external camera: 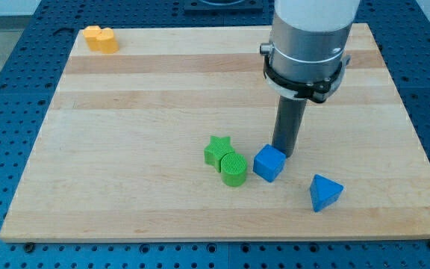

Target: Move the blue cube closer to the green circle and green star

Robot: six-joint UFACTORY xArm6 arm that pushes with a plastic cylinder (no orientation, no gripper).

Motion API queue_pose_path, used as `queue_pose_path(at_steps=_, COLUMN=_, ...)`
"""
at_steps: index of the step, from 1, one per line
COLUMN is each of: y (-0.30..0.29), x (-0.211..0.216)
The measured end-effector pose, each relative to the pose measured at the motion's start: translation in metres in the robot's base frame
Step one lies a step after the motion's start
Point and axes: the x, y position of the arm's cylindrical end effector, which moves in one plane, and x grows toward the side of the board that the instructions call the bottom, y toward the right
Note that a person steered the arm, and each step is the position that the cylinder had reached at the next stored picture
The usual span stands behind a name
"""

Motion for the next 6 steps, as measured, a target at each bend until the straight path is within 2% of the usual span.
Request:
queue_pose_path(at_steps=2, y=0.099, x=-0.006)
queue_pose_path(at_steps=4, y=0.078, x=0.028)
queue_pose_path(at_steps=6, y=0.021, x=0.030)
